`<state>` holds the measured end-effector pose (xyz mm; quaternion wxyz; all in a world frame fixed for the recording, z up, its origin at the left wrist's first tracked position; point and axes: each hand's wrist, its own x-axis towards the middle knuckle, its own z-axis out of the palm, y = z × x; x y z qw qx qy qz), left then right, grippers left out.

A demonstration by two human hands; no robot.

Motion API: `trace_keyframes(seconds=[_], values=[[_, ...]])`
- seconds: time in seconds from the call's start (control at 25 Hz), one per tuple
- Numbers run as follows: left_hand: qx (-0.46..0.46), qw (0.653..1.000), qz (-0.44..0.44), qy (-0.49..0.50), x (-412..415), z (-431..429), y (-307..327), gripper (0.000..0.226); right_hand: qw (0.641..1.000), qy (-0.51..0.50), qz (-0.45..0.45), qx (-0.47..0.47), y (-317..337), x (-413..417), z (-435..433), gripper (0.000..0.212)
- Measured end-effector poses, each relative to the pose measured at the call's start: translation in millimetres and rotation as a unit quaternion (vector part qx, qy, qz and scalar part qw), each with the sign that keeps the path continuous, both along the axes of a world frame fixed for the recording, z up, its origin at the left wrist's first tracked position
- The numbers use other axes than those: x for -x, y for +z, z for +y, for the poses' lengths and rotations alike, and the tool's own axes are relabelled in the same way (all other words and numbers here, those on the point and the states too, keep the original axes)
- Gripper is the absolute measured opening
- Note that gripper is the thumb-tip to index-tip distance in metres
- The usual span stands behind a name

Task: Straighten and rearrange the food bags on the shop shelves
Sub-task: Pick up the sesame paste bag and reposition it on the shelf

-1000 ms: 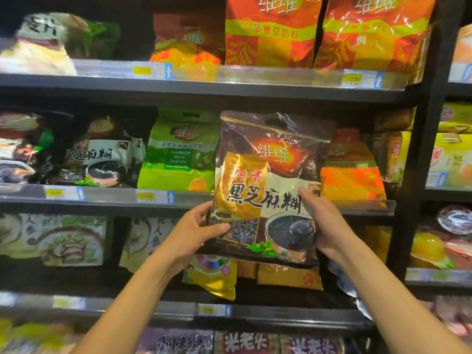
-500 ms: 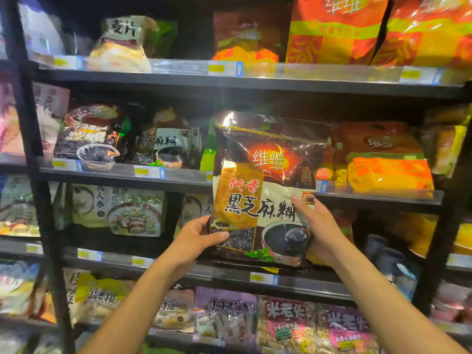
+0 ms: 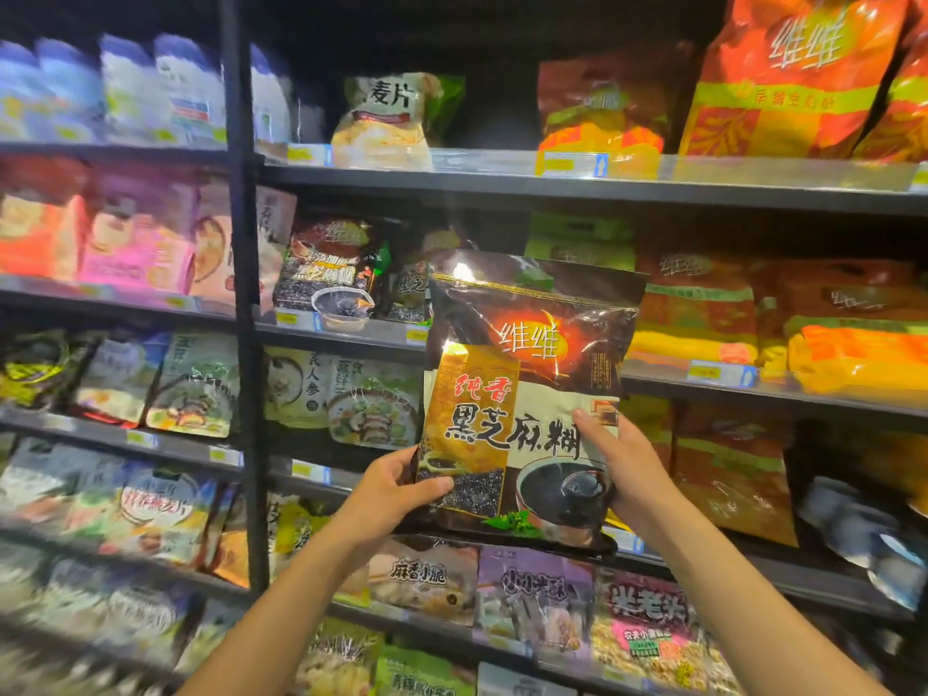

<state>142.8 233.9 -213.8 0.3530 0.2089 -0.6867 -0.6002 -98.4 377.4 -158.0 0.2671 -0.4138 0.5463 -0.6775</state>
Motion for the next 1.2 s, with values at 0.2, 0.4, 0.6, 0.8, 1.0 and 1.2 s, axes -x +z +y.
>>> trace_keyframes(seconds=[0.2, 0.4, 0.6, 0.8, 1.0, 1.2], values=[[-0.001, 0.999, 0.003, 0.035, -37, -10, 2, 0.021, 0.999, 0.048, -0.003, 0.001, 6, -29, -20, 0.072], [0.009, 0.998, 0.008, 0.060, -50, -38, 4, 0.020, 0.994, 0.095, 0.047, 0.011, 14, -41, -44, 0.048], [0.028, 0.996, -0.017, 0.080, -43, -71, 22, 0.018, 0.994, 0.087, 0.070, 0.013, 24, -29, -89, 0.044], [0.049, 0.995, -0.027, 0.078, -25, -113, 55, 0.018, 0.993, 0.095, 0.065, 0.009, 49, -12, -139, 0.034], [0.072, 0.995, -0.033, 0.068, 0, -169, 94, 0.026, 0.994, 0.092, 0.058, -0.010, 91, 15, -190, 0.025], [0.097, 0.992, -0.047, 0.067, 20, -205, 136, 0.034, 0.992, 0.105, 0.055, -0.035, 129, 42, -238, 0.029]])
